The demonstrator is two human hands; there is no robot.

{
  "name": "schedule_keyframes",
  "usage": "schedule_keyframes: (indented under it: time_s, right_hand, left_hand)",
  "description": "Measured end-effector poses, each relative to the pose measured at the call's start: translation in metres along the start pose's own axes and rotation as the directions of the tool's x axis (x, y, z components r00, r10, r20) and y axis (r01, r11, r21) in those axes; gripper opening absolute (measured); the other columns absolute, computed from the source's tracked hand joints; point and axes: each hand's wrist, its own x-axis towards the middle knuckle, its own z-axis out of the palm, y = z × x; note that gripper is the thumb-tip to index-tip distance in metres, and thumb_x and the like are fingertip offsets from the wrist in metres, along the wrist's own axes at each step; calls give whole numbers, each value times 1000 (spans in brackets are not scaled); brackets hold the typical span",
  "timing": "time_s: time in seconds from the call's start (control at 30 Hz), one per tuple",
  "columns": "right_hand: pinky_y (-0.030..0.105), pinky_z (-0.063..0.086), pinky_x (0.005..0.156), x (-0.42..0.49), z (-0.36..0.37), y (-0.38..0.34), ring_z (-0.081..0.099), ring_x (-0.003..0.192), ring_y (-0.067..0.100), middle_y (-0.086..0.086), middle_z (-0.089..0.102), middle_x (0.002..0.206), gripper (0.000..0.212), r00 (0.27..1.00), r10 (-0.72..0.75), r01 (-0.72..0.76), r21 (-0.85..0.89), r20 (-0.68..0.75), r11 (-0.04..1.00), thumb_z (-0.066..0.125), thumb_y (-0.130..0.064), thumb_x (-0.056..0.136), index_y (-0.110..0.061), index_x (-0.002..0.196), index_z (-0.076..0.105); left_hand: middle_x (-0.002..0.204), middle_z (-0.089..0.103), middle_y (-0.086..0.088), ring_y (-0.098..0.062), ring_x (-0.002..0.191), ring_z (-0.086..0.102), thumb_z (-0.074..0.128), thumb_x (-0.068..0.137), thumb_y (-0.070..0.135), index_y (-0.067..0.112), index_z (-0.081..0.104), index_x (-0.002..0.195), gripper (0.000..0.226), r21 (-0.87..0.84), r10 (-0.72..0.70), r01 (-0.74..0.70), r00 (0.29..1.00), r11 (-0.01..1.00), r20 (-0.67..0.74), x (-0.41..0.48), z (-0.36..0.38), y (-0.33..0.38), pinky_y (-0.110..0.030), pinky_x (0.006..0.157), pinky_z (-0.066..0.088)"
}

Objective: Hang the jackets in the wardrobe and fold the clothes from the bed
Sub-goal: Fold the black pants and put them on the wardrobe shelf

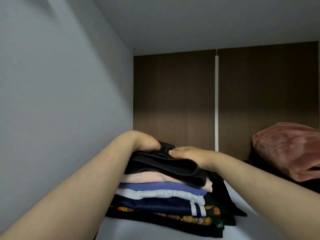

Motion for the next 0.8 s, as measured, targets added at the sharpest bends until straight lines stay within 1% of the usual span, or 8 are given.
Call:
schedule_keyframes:
  time_s: [0.03, 0.13, 0.27, 0.33, 0.4, 0.53, 0.7, 0.8]
  right_hand:
    - [29, 33, 110, 0, 5, 5, 50, 129, 13, -7, 55, 140, 48, 1000, -4, 3, -63, -7, 998, 42, -58, 100, -31, 137, 56]
    - [36, 8, 122, -5, 13, 15, 16, 151, 17, -3, 22, 164, 60, 1000, 1, -3, -132, -18, 991, 36, -58, 100, -33, 154, 31]
    - [32, -3, 121, -13, 16, 27, -3, 153, 13, -1, 4, 167, 63, 1000, 1, -4, -145, -25, 989, 31, -54, 103, -27, 159, 17]
    - [33, -3, 122, -16, 16, 30, -4, 153, 13, -1, 3, 167, 64, 998, -8, 0, -136, -54, 991, 30, -56, 103, -27, 159, 16]
    - [32, 0, 122, -20, 18, 30, 1, 153, 13, 0, 8, 167, 62, 996, -28, 15, -143, -88, 990, 30, -54, 104, -25, 158, 20]
    - [31, 30, 110, -32, 19, 27, 42, 137, 22, 5, 50, 147, 47, 963, -141, 87, -230, -230, 969, 32, -44, 106, -20, 139, 54]
    - [32, 39, 98, -39, 21, 21, 52, 123, 29, 14, 61, 130, 43, 948, -174, 96, -284, -266, 954, 30, -36, 108, -11, 124, 61]
    - [33, 40, 98, -39, 22, 20, 52, 122, 30, 14, 61, 129, 44, 942, -182, 97, -293, -280, 951, 30, -36, 108, -10, 124, 61]
  left_hand:
    - [134, 60, -2, -19, 122, 57, 46, 100, 23, 23, 62, 132, 36, 49, 55, -54, 998, 997, -13, 1, 12, -10, -23, 103, 38]
    - [151, 42, 6, -16, 144, 33, 57, 99, 28, 42, 64, 124, 30, -155, 171, -184, 980, 971, -98, -7, 30, -46, -20, 109, 22]
    - [158, 30, 13, -9, 145, 29, 49, 99, 51, 38, 58, 135, 39, -362, 81, -141, 981, 921, -175, -23, 39, -85, -27, 118, 16]
    - [156, 36, 13, -8, 142, 33, 39, 100, 57, 41, 54, 139, 44, -334, 53, -126, 975, 934, -217, -32, 45, -87, -35, 122, 16]
    - [157, 34, 6, -12, 145, 30, 29, 107, 43, 32, 42, 149, 46, -281, 35, -116, 960, 953, -276, -45, 51, -80, -33, 123, 13]
    - [158, 33, -7, -22, 146, 29, 25, 108, 39, 13, 29, 154, 53, -226, -90, -3, 913, 974, -399, -81, 63, -69, -28, 116, 18]
    - [102, 68, -10, -29, 95, 65, 47, 99, 27, 12, 58, 105, 19, 35, -335, 382, 848, 924, -410, -125, 69, -71, -29, 76, 49]
    - [68, 61, -4, -20, 56, 56, 49, 90, 11, 12, 54, 78, 13, 14, -367, 393, 870, 919, -330, -140, 71, -73, -22, 51, 43]
